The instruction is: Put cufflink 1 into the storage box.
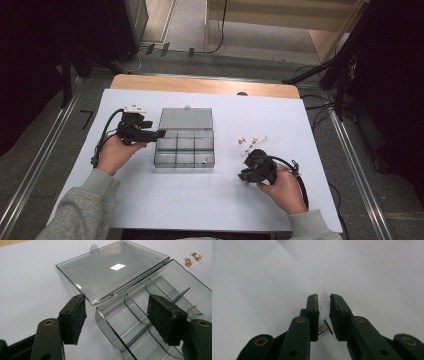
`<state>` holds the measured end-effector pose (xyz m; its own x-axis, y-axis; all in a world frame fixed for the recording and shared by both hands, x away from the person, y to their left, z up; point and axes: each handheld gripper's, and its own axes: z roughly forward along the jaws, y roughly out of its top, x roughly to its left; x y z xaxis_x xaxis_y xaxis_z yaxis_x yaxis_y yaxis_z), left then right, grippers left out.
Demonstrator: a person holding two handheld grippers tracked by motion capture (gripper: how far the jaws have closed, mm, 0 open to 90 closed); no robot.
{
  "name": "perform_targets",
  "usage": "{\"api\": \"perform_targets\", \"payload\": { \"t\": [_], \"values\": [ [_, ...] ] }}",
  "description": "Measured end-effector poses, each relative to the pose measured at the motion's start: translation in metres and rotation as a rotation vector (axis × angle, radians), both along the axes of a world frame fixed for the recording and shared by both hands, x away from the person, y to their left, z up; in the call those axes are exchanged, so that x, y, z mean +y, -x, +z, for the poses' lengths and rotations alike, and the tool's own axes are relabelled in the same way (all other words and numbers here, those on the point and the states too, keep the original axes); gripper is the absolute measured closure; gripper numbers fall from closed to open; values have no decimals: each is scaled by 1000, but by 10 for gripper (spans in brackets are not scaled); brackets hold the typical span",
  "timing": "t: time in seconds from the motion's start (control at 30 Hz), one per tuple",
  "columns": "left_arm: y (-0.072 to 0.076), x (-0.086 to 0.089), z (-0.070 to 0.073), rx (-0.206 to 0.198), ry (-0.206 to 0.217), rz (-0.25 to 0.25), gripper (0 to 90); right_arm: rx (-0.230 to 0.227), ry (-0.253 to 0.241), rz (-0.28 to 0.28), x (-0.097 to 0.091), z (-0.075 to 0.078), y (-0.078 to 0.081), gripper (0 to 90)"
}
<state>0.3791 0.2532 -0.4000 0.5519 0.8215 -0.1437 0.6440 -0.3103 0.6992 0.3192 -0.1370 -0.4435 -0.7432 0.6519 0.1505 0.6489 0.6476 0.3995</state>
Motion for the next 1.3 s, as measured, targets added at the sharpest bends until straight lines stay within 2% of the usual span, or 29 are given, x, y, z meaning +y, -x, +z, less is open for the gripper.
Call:
{"api": "perform_targets", "payload": {
  "t": [0.3,0.77,0.97,1.3],
  "values": [
    [0,0,0,0,3,1,323,7,4,6,-3,-7,0,814],
    [0,0,0,1,-3,0,323,27,0,-22,-9,-7,2,889],
    [0,0,0,0,-1,0,323,37,13,-35,-7,-6,2,898],
    [0,-1,0,3,1,-1,322,40,-4,-52,-7,-2,0,899]
  ]
}}
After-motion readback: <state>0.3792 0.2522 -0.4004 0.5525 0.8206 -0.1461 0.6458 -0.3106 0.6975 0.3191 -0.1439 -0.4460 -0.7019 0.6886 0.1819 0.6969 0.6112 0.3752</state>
